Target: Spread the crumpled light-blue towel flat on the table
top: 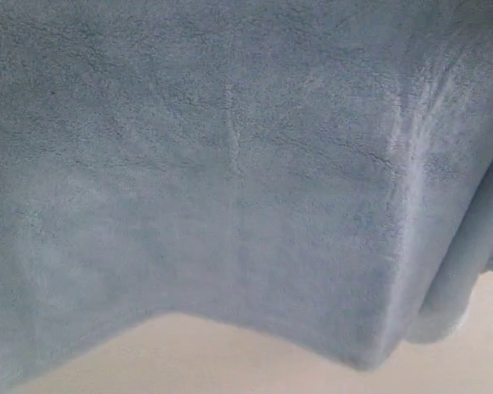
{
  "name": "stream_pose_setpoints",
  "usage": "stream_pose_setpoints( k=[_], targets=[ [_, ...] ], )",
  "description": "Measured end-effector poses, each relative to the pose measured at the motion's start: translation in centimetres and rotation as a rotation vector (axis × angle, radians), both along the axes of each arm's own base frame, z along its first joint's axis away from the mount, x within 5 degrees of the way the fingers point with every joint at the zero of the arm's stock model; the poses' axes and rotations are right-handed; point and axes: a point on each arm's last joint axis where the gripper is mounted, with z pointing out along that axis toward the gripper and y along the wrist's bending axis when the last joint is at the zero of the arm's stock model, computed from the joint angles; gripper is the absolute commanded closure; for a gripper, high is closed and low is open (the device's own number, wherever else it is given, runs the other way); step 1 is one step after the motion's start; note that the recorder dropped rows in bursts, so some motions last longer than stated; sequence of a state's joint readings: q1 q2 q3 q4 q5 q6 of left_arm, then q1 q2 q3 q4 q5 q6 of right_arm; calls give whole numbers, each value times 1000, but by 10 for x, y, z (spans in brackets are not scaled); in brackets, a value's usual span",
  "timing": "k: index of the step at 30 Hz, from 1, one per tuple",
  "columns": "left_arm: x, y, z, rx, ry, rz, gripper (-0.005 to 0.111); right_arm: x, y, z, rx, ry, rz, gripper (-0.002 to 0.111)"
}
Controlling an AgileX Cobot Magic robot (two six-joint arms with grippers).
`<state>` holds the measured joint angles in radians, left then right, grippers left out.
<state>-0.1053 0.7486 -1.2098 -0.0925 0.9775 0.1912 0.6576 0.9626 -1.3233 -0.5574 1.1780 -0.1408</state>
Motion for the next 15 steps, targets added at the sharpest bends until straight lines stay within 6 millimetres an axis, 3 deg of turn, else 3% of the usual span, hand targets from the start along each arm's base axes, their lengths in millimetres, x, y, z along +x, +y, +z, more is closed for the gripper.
stream_pose_setpoints(
  k=[2,4,6,9,10,11,14,15],
  targets=[
    [0,0,0,8,8,-1,103,5,4,-4,-30,26,9,109],
    [18,2,-8,57,65,24,103,34,24,-23,-134,110,10,109],
    [50,2,-28,115,164,43,103,68,46,-50,-254,190,-3,109],
    [116,1,-76,211,322,58,103,121,69,-102,-351,317,-23,109],
    [129,2,-85,231,347,69,103,133,71,-115,-357,343,-26,109],
    [151,3,-102,255,372,103,103,156,75,-141,-341,371,-29,109],
    [195,7,-132,323,353,186,103,197,79,-181,-232,334,-24,108],
    [200,8,-138,338,360,192,103,202,80,-187,-226,334,-17,105]
  ],
)
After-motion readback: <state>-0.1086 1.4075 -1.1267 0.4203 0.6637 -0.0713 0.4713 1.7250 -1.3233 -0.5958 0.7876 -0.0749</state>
